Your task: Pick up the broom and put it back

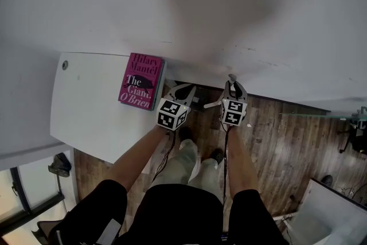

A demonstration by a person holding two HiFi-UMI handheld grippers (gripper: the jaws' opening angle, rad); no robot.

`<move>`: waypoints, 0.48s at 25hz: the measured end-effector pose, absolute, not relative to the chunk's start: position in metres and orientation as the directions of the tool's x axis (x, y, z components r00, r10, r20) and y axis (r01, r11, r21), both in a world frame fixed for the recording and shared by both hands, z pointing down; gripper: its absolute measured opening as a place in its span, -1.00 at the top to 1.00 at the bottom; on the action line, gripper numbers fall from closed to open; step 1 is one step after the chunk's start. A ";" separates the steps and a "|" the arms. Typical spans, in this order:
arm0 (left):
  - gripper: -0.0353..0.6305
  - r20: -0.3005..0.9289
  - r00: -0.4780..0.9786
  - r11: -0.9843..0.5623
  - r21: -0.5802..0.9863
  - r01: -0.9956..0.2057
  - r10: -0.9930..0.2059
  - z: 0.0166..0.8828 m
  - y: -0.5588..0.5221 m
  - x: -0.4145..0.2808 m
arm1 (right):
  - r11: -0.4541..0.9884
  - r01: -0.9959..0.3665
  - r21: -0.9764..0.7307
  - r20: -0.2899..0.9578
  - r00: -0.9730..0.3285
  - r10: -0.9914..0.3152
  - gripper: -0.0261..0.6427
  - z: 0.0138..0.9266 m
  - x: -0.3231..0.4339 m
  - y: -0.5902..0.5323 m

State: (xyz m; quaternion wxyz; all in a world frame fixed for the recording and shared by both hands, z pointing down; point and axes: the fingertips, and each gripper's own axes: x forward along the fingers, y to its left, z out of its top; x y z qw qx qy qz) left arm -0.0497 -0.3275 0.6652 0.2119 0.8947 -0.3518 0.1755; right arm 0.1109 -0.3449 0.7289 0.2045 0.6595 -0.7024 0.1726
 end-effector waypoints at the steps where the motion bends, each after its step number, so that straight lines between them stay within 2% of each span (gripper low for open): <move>1: 0.84 0.462 0.691 -0.662 0.257 -0.704 -0.556 0.665 -0.329 -0.050 | 0.067 -0.997 0.025 0.516 -0.044 -0.856 0.62 0.729 0.111 -0.347; 12: 0.83 0.458 0.694 -0.657 0.270 -0.704 -0.555 0.669 -0.347 -0.055 | 0.069 -0.997 0.030 0.522 -0.043 -0.852 0.61 0.733 0.105 -0.371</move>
